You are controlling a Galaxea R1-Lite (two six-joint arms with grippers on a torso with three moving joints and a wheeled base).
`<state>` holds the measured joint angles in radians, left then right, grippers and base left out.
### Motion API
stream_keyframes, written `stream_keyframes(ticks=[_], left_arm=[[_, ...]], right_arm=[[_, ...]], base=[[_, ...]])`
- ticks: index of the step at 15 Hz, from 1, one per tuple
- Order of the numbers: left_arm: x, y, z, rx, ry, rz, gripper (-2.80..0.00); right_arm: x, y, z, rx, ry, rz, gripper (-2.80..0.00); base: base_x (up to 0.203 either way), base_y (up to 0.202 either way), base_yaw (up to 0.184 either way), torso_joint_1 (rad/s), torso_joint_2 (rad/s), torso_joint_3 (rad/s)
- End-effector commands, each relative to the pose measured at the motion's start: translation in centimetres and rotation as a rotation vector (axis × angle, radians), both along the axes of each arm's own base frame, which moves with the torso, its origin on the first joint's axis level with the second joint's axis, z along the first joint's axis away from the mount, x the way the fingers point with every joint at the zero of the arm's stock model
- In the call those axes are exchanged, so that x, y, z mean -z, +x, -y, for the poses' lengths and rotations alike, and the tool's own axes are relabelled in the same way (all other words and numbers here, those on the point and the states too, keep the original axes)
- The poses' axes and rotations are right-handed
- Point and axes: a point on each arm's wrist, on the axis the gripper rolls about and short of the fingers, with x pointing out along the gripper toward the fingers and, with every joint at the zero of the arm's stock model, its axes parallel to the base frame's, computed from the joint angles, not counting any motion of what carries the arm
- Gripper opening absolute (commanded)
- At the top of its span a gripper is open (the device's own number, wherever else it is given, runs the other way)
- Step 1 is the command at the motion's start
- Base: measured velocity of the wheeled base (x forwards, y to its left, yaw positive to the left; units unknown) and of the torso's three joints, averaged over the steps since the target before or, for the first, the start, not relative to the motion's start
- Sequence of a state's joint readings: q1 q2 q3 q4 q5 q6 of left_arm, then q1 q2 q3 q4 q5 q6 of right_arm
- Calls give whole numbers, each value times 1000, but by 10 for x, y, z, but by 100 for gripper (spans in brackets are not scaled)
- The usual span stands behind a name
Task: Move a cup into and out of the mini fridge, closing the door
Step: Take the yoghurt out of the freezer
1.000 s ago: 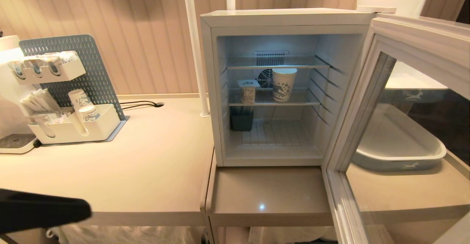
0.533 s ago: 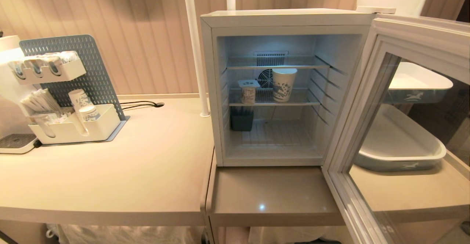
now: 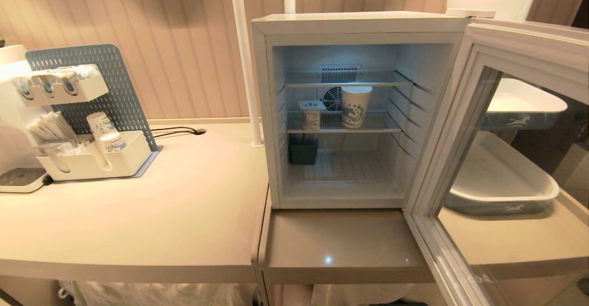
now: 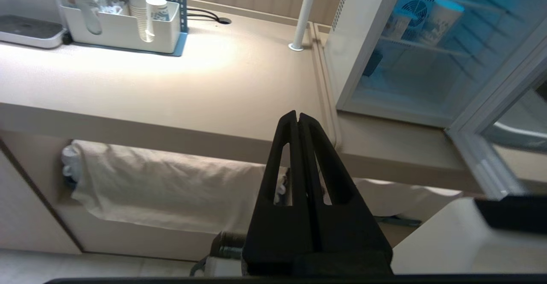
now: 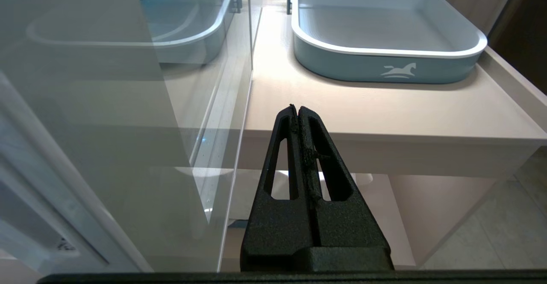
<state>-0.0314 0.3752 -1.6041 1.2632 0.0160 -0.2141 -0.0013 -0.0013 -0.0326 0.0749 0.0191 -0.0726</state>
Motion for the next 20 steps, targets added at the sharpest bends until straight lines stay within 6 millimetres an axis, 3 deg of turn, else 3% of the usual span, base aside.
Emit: stream_keyframes(ticks=[1,3,4,6,9,11,13,15,20], left_arm=[[35,-31,5,-20,27,75,-280],[71,-40,8,9,76,67,-280],[92,-35,9,47,117,34,-280],[110,-16,11,124,112,-34,-280],[121,49,10,113,67,-32,-280],[152,110,9,86,94,-25,-280],[198,151,8,69,149,-46,-280],[227,165,8,46,189,-60,-280],[221,166,7,-10,265,28,-280]], right_arm=[[0,0,0,-1,-1,-2,-280],[0,0,0,-1,-1,-2,-280],[0,0,0,-1,-4,-5,-280],[0,0,0,-1,-2,-2,-280],[1,0,0,1,4,-3,-280],[1,0,0,1,4,-5,-280],[1,0,0,1,4,-5,-280],[1,0,0,1,3,-5,-280],[1,0,0,1,4,-3,-280]], base=[[0,0,0,0,0,0],[0,0,0,0,0,0],[0,0,0,0,0,0],[0,0,0,0,0,0],[0,0,0,0,0,0],[0,0,0,0,0,0],[0,0,0,0,0,0],[0,0,0,0,0,0],[0,0,0,0,0,0]])
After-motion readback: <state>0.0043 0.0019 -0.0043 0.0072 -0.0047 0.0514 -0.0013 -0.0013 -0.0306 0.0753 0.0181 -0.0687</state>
